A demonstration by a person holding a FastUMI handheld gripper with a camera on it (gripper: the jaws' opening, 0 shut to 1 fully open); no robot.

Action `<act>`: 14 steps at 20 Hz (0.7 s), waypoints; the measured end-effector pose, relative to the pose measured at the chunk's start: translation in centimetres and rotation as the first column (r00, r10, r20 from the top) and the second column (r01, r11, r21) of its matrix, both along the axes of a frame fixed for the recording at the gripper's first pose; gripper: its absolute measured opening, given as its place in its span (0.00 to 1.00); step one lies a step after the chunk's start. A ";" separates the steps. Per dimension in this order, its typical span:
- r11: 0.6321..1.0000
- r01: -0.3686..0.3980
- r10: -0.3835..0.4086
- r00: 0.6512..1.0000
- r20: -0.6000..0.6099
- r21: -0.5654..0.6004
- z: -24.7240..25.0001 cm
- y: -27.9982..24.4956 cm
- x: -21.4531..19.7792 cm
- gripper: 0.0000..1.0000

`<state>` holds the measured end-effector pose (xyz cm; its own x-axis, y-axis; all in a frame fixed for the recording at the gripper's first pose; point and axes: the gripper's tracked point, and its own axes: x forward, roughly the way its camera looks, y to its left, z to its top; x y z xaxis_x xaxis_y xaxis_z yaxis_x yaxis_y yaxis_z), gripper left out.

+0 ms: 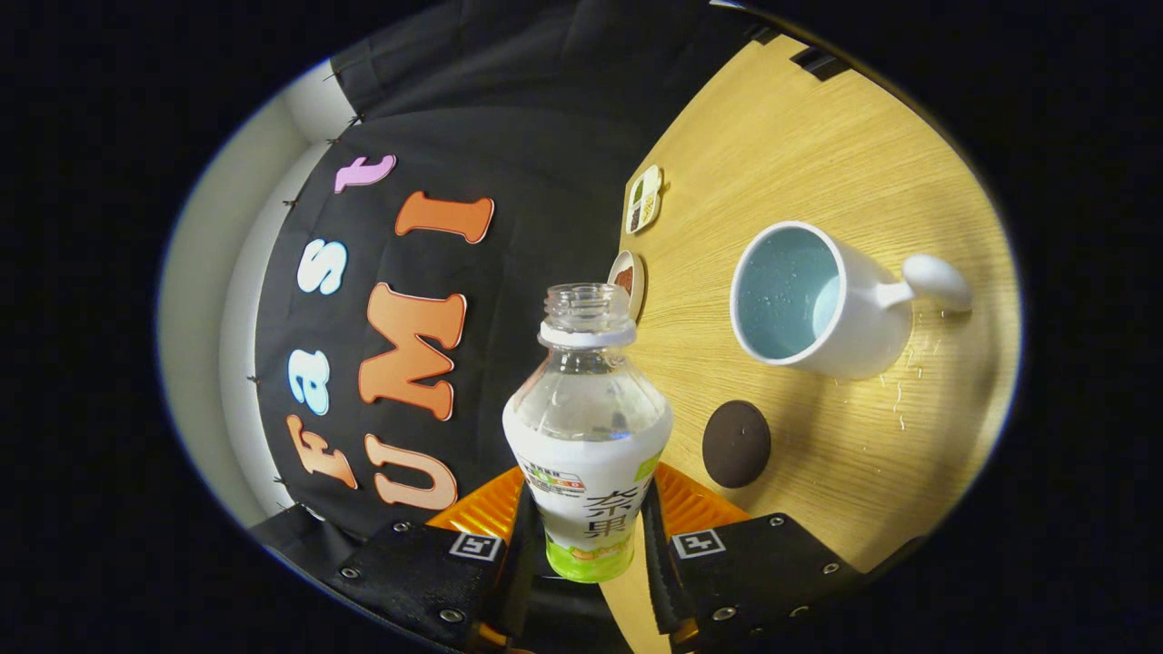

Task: Take the bottle from table, then pour the juice into the cup, finally place the bottle on the coaster

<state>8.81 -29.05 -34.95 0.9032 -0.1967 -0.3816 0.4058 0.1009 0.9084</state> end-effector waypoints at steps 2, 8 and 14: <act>0.999 0.010 -0.011 1.000 0.029 0.047 0.9 0.3 0.2 0.53; 0.987 0.032 -0.043 0.997 0.070 0.156 1.6 0.7 0.7 0.53; 0.973 0.074 -0.094 0.992 0.083 0.220 1.9 -0.3 0.7 0.53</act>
<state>9.52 -29.39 -33.09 0.9201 -0.1954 -0.3396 0.3182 -0.1328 0.9387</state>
